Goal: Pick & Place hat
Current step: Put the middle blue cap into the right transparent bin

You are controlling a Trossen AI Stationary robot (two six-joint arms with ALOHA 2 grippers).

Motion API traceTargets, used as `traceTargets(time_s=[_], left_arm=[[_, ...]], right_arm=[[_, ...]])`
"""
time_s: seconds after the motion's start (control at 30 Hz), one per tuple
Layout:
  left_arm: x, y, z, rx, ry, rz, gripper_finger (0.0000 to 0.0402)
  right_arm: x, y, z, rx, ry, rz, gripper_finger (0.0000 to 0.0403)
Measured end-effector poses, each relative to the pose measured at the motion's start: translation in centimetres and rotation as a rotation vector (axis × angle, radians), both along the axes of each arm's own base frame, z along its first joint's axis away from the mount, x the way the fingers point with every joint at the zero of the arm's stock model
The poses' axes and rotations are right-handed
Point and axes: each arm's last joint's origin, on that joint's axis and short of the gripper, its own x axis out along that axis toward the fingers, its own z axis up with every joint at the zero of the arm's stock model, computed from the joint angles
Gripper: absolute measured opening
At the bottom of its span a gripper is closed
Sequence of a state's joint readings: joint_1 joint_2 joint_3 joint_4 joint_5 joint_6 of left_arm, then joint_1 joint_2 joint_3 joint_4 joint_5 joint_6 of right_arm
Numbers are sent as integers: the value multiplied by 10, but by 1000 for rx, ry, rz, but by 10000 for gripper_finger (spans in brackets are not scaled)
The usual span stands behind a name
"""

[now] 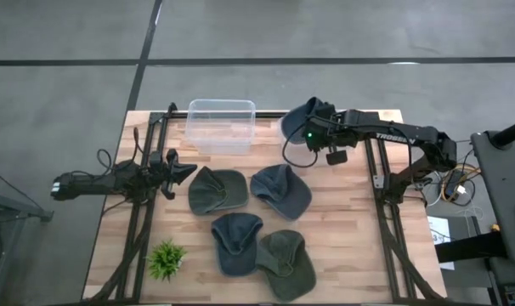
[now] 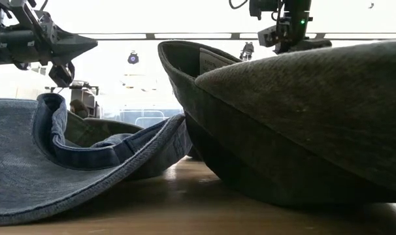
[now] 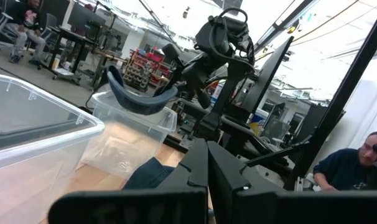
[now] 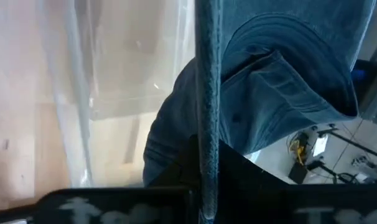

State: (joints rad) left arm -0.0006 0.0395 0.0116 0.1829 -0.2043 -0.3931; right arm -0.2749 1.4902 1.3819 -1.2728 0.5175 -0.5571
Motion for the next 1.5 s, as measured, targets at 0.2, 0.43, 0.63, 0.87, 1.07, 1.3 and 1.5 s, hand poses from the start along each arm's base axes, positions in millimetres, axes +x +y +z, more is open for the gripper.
traceTargets(time_s=[0.2,0.43,0.63,0.87,1.07,1.3,1.5], left_arm=[[0,0,0,0,2,0,0],[0,0,-1,0,6,1,0],[0,0,-1,0,7,1,0],[0,0,-1,0,10,1,0],[0,0,-1,0,14,1,0],[0,0,-2,0,14,1,0],[0,0,-2,0,14,1,0]], right_arm=[[1,2,-3,97,-18,18,11],[-2,-3,-11,106,2,-22,11],[-6,-3,-24,88,23,-91,11],[-6,-4,-23,44,10,-125,16],[-5,-5,-22,37,-3,-121,21],[-5,-5,-22,37,4,-106,22],[-5,-5,-22,41,-5,-120,29]])
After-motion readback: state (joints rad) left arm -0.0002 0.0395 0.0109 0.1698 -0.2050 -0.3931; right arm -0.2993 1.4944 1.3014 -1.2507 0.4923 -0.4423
